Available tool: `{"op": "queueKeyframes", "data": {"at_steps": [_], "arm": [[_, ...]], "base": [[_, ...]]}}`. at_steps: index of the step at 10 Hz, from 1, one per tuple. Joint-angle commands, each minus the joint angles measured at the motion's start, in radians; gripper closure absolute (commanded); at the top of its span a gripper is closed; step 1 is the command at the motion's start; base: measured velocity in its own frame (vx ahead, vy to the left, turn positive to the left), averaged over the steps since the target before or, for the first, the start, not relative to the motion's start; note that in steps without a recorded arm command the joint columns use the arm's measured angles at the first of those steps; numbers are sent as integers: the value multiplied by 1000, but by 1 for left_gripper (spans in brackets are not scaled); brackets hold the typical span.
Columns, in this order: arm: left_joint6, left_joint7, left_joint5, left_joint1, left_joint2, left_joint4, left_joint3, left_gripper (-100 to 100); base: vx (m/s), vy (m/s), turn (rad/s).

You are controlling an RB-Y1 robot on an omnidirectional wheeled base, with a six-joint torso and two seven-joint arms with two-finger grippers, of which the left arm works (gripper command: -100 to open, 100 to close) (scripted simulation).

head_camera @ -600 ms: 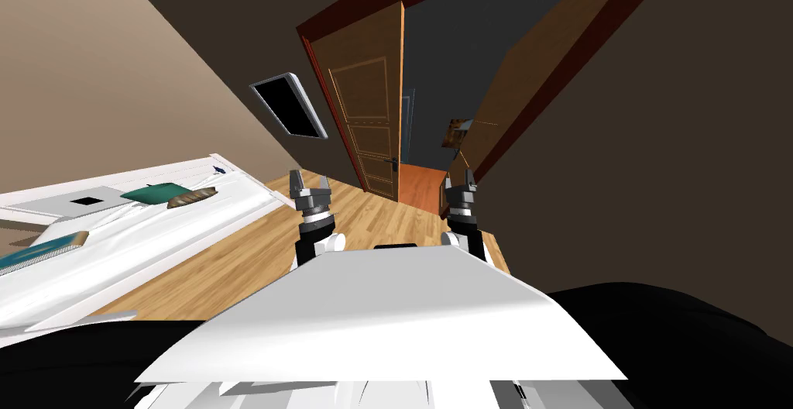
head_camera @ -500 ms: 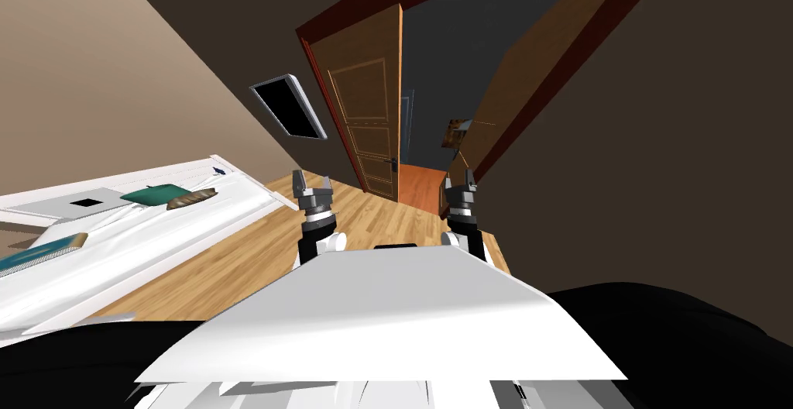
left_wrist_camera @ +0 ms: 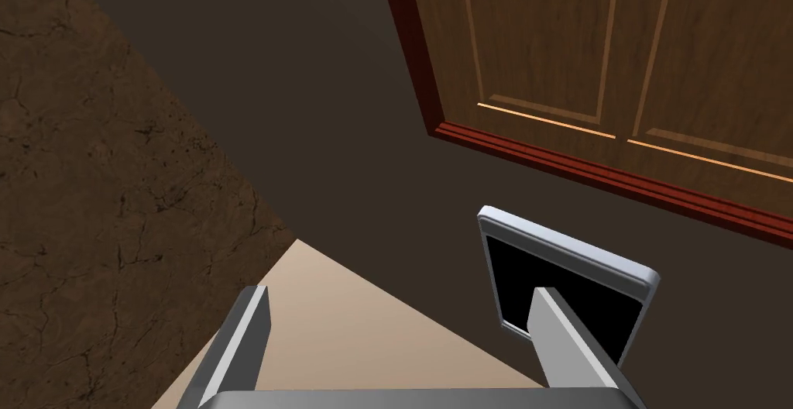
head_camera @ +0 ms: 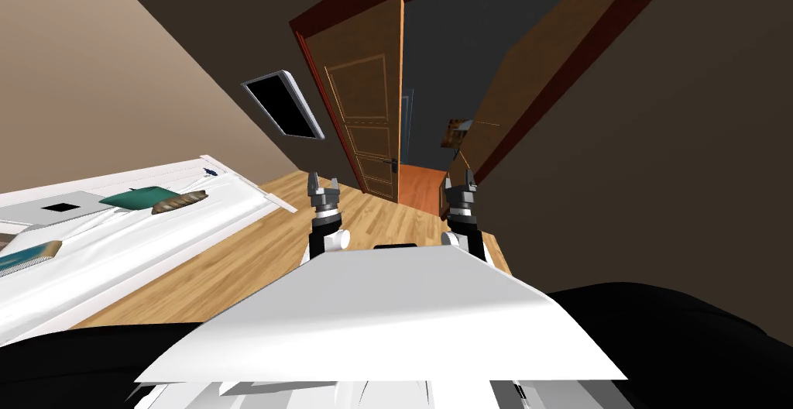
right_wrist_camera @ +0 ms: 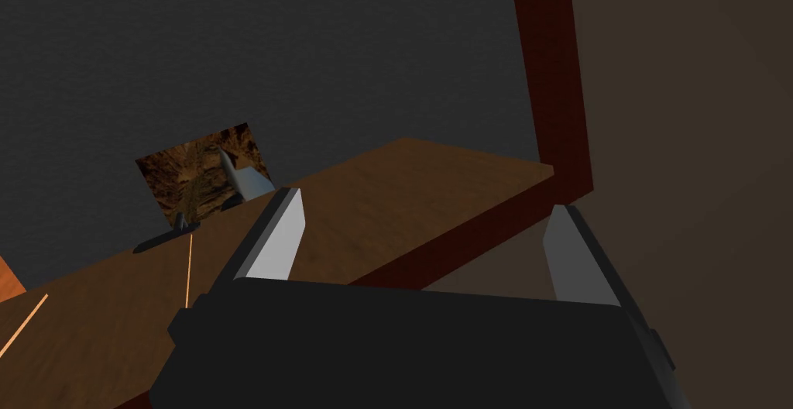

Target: Push the door open

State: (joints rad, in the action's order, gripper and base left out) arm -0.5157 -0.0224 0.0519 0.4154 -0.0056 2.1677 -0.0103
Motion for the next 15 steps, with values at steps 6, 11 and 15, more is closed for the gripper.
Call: {"op": "queueKeyframes", "data": {"at_steps": [6,11,15], "arm": [[3,-10,-8,-109,26,-177,5,-100],[4,-15,-13,-179,38,-296,10,-100],[6,-21,-20,-256,48,-423,16,-100]], "base": [[68,19,-32],[66,25,-31],[56,25,-31]]}}
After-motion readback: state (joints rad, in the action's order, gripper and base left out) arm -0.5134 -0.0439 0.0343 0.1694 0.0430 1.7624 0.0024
